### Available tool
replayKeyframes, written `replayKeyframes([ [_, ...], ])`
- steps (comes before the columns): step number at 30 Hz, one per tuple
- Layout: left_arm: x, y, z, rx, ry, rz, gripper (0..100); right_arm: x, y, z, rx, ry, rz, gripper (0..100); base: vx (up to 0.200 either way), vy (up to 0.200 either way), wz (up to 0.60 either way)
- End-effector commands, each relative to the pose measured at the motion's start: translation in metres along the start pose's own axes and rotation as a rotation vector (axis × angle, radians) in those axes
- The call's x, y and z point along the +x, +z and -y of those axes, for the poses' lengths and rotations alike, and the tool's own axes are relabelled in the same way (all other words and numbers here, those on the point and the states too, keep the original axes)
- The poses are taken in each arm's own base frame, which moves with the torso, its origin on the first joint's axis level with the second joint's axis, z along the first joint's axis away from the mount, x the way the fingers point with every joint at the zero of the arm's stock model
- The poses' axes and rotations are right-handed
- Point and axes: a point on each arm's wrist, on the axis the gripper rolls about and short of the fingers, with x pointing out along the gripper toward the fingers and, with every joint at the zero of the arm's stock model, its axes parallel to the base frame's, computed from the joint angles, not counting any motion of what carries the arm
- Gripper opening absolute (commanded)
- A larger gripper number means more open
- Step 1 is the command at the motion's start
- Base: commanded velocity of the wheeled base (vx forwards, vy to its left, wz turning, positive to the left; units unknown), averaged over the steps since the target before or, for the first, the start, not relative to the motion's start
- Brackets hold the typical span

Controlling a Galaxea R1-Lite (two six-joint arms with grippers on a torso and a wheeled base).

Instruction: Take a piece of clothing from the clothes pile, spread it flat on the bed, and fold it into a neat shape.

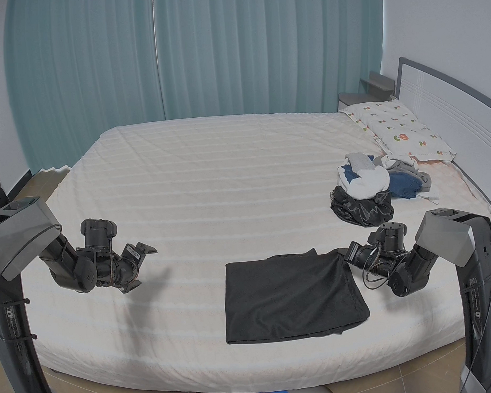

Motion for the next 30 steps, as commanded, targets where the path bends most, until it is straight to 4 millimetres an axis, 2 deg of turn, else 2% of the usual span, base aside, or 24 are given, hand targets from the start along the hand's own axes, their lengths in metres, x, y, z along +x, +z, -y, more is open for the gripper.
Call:
replayKeyframes([
  [1, 0.0, 0.0, 0.0, -0.001, 0.0, -0.001, 100, 0.001, 0.004, 0.002, 0.01, 0.0, 0.014, 0, 0.0, 0.0, 0.0],
  [11, 0.0, 0.0, 0.0, -0.001, 0.0, -0.001, 100, 0.006, -0.005, 0.018, 0.026, -0.027, -0.005, 0, 0.0, 0.0, 0.0],
  [12, 0.0, 0.0, 0.0, -0.001, 0.0, -0.001, 100, 0.006, -0.005, 0.019, 0.028, -0.025, -0.003, 100, 0.0, 0.0, 0.0],
  [17, 0.001, -0.001, 0.0, 0.0, -0.001, -0.003, 100, -0.001, 0.005, 0.009, 0.079, 0.023, 0.066, 100, 0.0, 0.0, 0.0],
  [21, 0.001, 0.0, 0.001, 0.001, -0.002, -0.001, 100, -0.024, 0.017, -0.004, 0.122, 0.032, 0.077, 100, 0.0, 0.0, 0.0],
  [23, 0.001, 0.0, 0.001, 0.004, -0.002, -0.001, 100, -0.034, 0.016, -0.008, 0.148, 0.026, 0.064, 100, 0.0, 0.0, 0.0],
  [26, 0.001, -0.001, 0.0, 0.008, 0.001, -0.002, 100, -0.047, 0.01, -0.012, 0.183, 0.016, 0.034, 100, -0.2, 0.0, 0.0],
  [30, 0.0, -0.001, -0.001, 0.007, 0.002, -0.003, 100, -0.059, 0.004, -0.008, 0.231, 0.02, 0.014, 100, -0.2, 0.0, 0.0],
])
